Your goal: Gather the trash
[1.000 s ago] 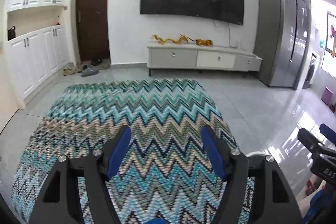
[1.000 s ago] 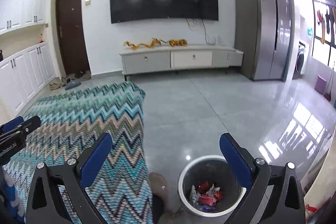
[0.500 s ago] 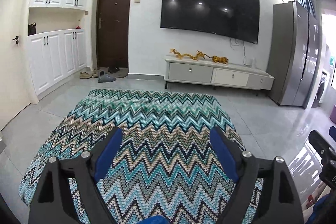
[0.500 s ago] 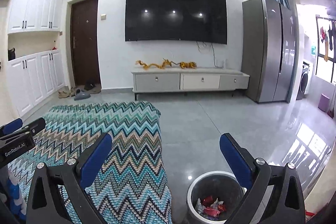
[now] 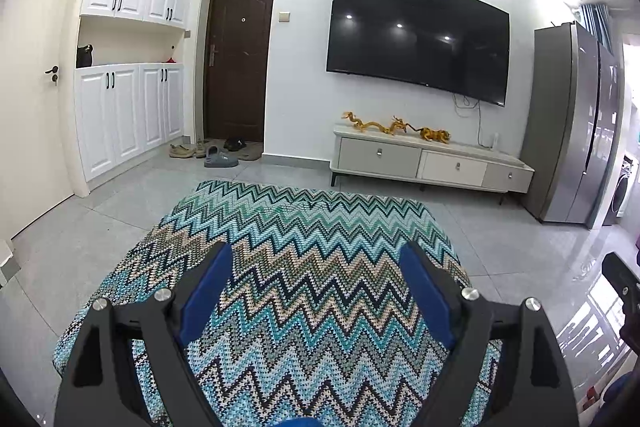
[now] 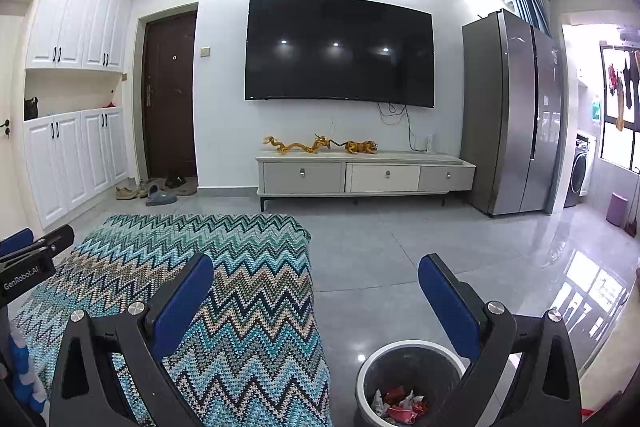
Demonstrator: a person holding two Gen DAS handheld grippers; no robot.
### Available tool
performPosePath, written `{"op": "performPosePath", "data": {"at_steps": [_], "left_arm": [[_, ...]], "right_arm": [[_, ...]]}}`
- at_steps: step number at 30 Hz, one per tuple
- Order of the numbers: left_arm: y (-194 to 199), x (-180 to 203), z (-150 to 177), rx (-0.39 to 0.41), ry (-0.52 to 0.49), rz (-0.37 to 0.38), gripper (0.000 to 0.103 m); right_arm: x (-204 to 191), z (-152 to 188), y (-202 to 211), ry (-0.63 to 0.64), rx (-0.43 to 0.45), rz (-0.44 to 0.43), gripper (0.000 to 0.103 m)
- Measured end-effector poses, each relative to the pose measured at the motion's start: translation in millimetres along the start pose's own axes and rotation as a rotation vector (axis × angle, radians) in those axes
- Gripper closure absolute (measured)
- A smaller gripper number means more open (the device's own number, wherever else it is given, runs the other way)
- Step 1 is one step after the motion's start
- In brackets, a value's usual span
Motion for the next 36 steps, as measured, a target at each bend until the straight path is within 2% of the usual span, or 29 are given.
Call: {"op": "performPosePath", "data": {"at_steps": [6,36], "left_arm": [[7.0,3.4,0.3,0.002,0.001,0.008,0.014],[13.3,17.0,2.7,0.007,-0.042,-0.031,0.014]], "right_arm": [[2.0,2.7,5.5,-0.006,0.000,-0.002,0.000],[18.3,8.8,6.2,-0.046,-0.017,0.014,0.000]]}}
Point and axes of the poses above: each gripper's, at about its wrist camera, not at the fingertips, and y roughly against the way its jaws point, x to its right, z to its underside, the point moved 7 cm from there along -y, roughly the way its jaws point, and after that the axes turned 1 degree about x, right-handed, at the moved point
